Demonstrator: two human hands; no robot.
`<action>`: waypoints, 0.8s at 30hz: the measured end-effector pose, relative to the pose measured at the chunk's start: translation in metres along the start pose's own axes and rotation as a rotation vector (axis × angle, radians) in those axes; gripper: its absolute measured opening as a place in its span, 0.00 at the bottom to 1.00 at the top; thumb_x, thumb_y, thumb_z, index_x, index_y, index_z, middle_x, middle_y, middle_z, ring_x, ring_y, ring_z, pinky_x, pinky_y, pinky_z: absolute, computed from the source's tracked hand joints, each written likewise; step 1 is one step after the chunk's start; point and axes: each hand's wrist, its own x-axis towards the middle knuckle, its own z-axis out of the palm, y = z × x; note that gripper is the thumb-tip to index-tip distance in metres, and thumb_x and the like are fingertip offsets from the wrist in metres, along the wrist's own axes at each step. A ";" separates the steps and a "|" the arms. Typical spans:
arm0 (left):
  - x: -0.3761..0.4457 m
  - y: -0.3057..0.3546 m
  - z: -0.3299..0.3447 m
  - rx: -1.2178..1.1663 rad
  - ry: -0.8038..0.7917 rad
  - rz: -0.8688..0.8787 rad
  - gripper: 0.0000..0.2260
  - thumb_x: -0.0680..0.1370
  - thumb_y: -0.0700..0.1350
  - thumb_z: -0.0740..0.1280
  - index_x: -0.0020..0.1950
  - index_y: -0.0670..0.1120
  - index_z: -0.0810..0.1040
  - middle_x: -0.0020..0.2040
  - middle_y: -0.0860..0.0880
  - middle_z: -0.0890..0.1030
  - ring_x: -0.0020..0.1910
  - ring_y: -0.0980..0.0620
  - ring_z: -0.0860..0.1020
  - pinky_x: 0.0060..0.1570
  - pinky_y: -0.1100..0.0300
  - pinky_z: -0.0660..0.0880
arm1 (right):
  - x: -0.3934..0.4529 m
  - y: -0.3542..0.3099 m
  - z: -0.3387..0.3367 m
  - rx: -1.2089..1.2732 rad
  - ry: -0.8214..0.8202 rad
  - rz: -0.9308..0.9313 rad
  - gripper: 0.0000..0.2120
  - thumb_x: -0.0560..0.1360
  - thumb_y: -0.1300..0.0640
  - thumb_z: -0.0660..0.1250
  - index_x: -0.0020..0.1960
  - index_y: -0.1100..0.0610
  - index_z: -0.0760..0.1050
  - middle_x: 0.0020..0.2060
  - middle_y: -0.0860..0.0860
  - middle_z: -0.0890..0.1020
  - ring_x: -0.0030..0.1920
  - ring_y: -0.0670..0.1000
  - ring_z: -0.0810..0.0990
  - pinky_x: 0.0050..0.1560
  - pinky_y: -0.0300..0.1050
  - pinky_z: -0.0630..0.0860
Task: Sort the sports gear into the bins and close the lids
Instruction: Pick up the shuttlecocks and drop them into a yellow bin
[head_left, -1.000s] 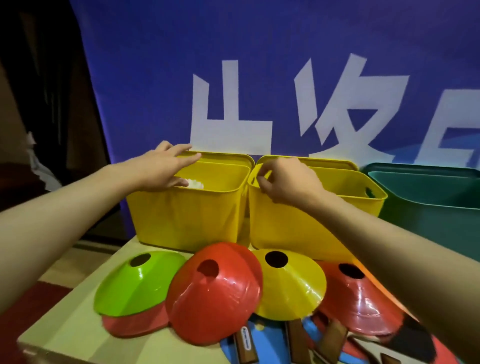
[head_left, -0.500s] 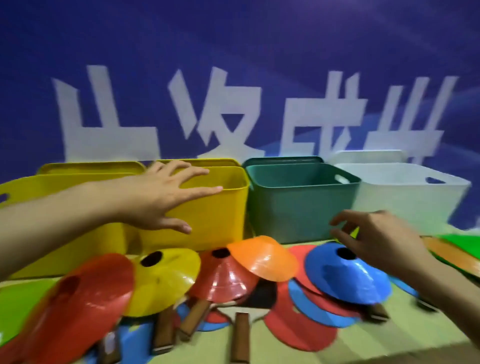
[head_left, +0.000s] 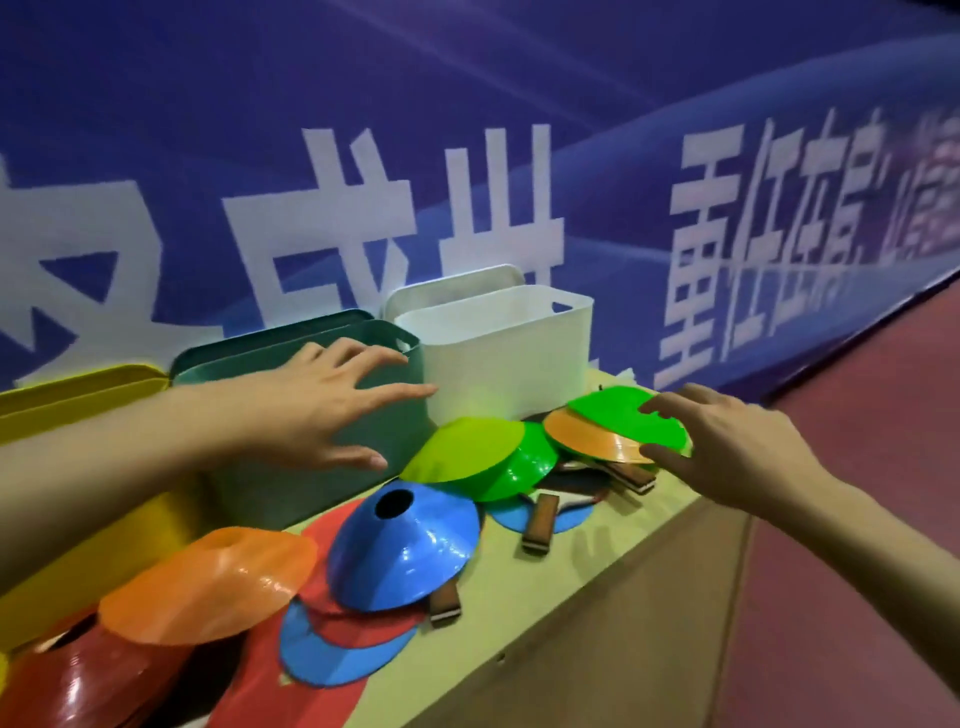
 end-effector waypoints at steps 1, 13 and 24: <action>0.019 0.008 0.000 -0.007 0.012 0.023 0.38 0.77 0.73 0.56 0.77 0.72 0.33 0.82 0.52 0.47 0.78 0.46 0.52 0.73 0.47 0.62 | -0.001 0.016 0.004 -0.009 -0.004 0.028 0.25 0.76 0.30 0.60 0.71 0.36 0.68 0.66 0.40 0.76 0.58 0.53 0.83 0.47 0.50 0.79; 0.215 0.064 -0.012 -0.032 0.063 0.155 0.33 0.83 0.63 0.58 0.80 0.67 0.41 0.80 0.49 0.54 0.75 0.44 0.58 0.71 0.46 0.63 | 0.027 0.123 0.084 -0.070 -0.177 0.146 0.29 0.81 0.36 0.58 0.79 0.36 0.54 0.68 0.44 0.78 0.62 0.53 0.80 0.50 0.49 0.79; 0.375 0.140 0.003 0.173 0.209 0.306 0.29 0.84 0.51 0.62 0.82 0.59 0.54 0.78 0.48 0.63 0.74 0.43 0.61 0.67 0.46 0.66 | 0.046 0.147 0.132 -0.036 -0.141 0.139 0.19 0.81 0.44 0.58 0.72 0.40 0.68 0.55 0.52 0.83 0.53 0.60 0.83 0.44 0.50 0.77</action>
